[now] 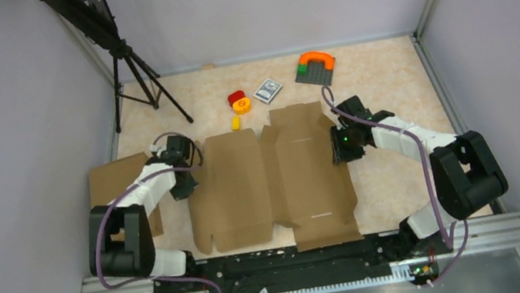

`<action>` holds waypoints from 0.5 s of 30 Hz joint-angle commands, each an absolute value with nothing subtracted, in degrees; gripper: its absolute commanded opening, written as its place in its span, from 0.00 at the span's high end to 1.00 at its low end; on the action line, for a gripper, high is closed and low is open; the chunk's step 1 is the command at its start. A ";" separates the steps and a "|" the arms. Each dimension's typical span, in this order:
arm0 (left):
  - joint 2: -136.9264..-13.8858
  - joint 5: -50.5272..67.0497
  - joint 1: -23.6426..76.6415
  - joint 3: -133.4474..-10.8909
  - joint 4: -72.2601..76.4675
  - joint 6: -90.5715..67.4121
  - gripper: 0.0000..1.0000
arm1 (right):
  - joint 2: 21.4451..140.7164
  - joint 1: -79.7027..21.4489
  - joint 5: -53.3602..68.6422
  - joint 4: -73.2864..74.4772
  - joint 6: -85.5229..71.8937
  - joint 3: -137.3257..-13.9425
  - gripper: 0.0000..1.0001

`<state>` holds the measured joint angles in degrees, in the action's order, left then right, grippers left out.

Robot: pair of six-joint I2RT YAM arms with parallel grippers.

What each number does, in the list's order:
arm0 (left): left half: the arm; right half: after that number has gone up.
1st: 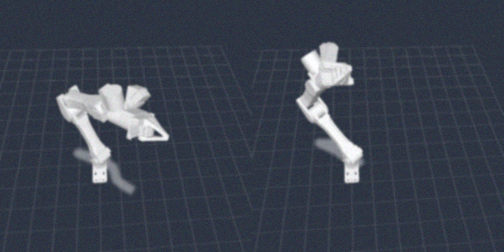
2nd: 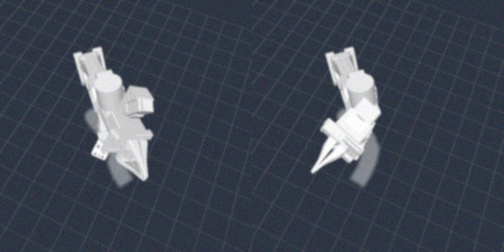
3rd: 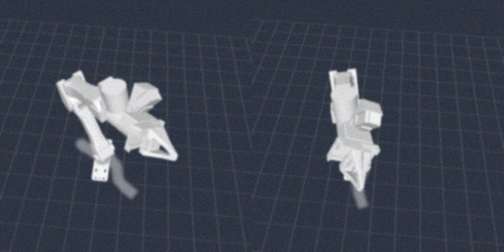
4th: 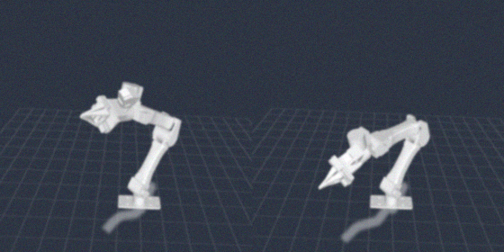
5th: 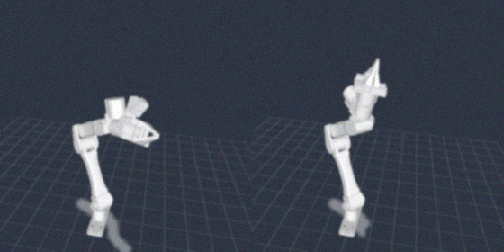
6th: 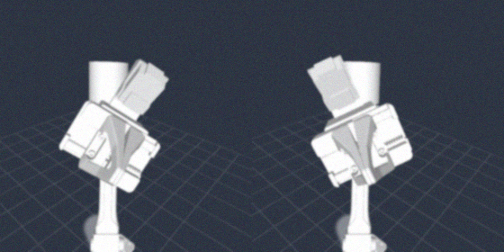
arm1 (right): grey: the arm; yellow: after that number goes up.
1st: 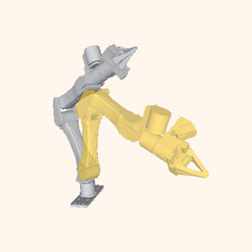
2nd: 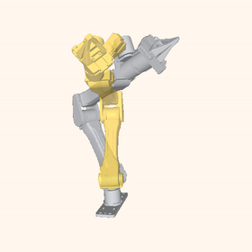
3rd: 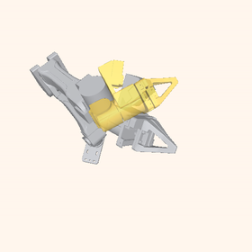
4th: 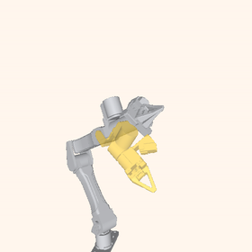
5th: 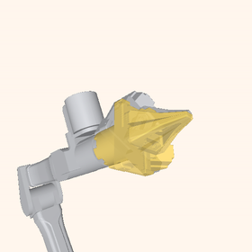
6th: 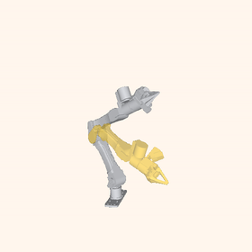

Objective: Fold the paper box

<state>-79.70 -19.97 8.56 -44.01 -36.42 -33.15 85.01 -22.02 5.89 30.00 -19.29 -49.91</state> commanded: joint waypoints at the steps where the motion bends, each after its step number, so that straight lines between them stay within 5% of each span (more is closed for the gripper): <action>1: -84.41 -15.78 8.42 -45.26 -35.02 -32.98 0.99 | 84.63 -23.07 6.98 29.01 -19.34 -49.83 0.69; 15: -85.30 -2.95 11.92 -45.58 -32.53 -31.64 1.00 | 85.02 -24.22 7.68 29.40 -19.12 -50.66 0.68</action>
